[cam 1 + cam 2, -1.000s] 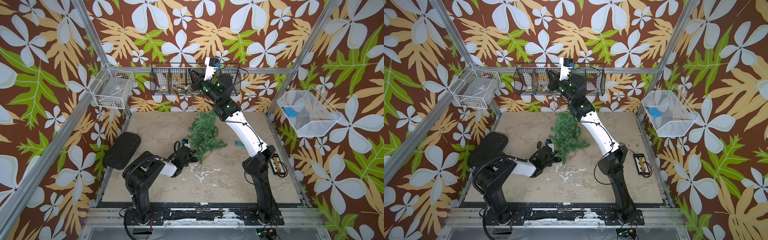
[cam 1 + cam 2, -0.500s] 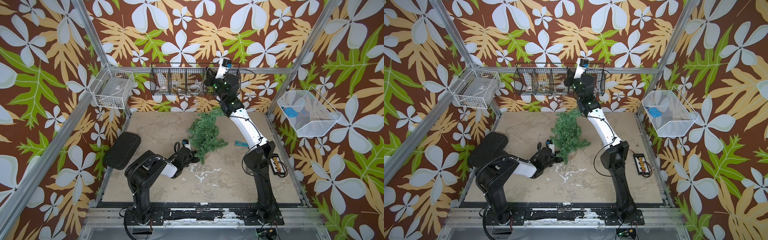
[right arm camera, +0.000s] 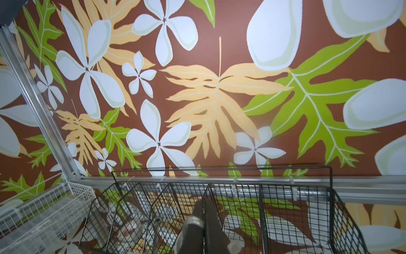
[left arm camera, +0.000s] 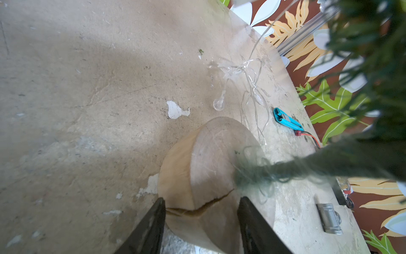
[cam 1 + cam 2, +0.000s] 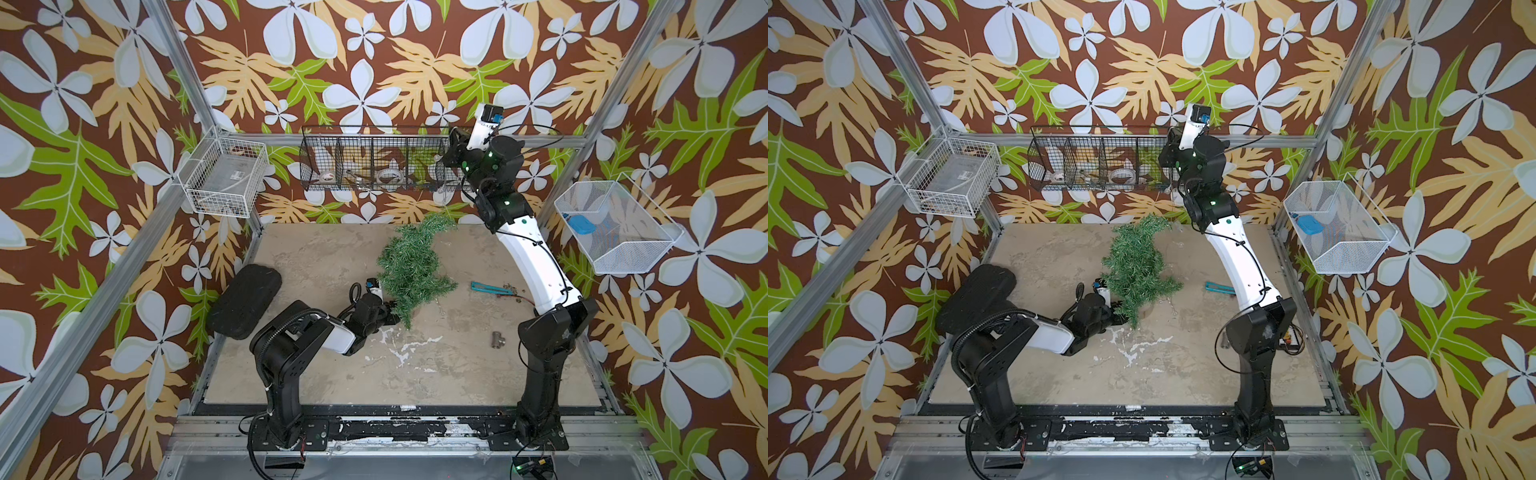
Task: Remove string lights from the small christmas tree
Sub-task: Remove the light string from the Christmas tree.
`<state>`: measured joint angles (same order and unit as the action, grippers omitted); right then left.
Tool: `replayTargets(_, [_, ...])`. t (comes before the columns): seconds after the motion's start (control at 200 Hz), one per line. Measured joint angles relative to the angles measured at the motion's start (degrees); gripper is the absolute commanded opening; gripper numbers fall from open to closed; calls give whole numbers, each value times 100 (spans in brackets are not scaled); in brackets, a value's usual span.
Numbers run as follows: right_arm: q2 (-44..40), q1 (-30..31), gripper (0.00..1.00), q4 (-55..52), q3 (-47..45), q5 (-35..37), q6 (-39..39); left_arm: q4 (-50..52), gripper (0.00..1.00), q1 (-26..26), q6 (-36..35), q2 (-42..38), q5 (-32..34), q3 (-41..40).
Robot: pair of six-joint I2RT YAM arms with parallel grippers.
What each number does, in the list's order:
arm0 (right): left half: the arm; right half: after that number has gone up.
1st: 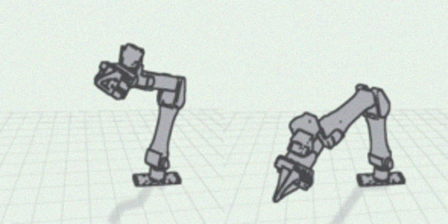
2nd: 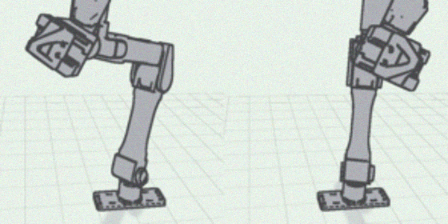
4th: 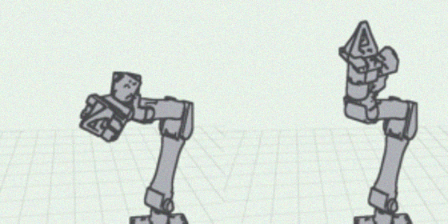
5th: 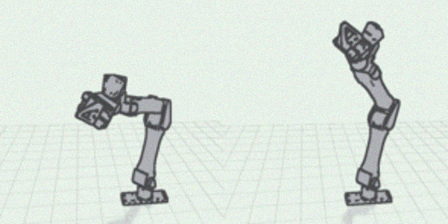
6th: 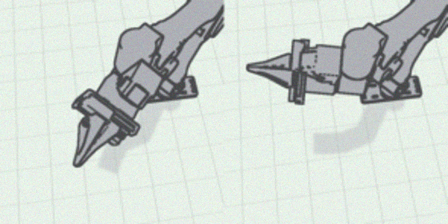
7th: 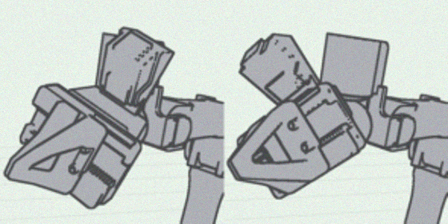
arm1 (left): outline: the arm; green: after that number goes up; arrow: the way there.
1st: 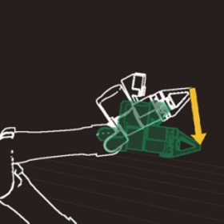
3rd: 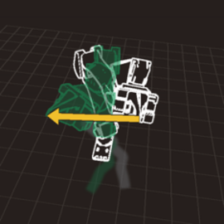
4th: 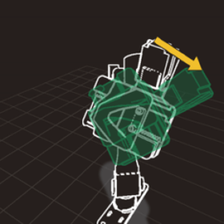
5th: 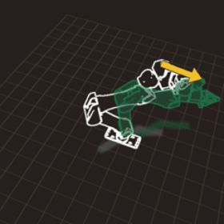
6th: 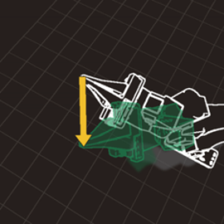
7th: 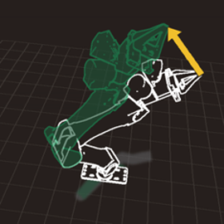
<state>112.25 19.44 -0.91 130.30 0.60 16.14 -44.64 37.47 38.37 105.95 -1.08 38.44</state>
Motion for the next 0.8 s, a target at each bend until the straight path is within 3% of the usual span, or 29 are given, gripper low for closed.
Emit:
replayTargets(0.255, [-955, -367, 0, -254, -1086, 229, 15, 236, 55, 0, -76, -81, 22, 55])
replayTargets(0.621, [-2800, -363, 0, -2, -3919, -57, 131, 575, 55, 4, -111, -269, 39, 57])
replayTargets(0.801, [-3427, -369, 0, -57, -4874, -74, 323, 579, 55, 4, -46, -310, -7, 13])
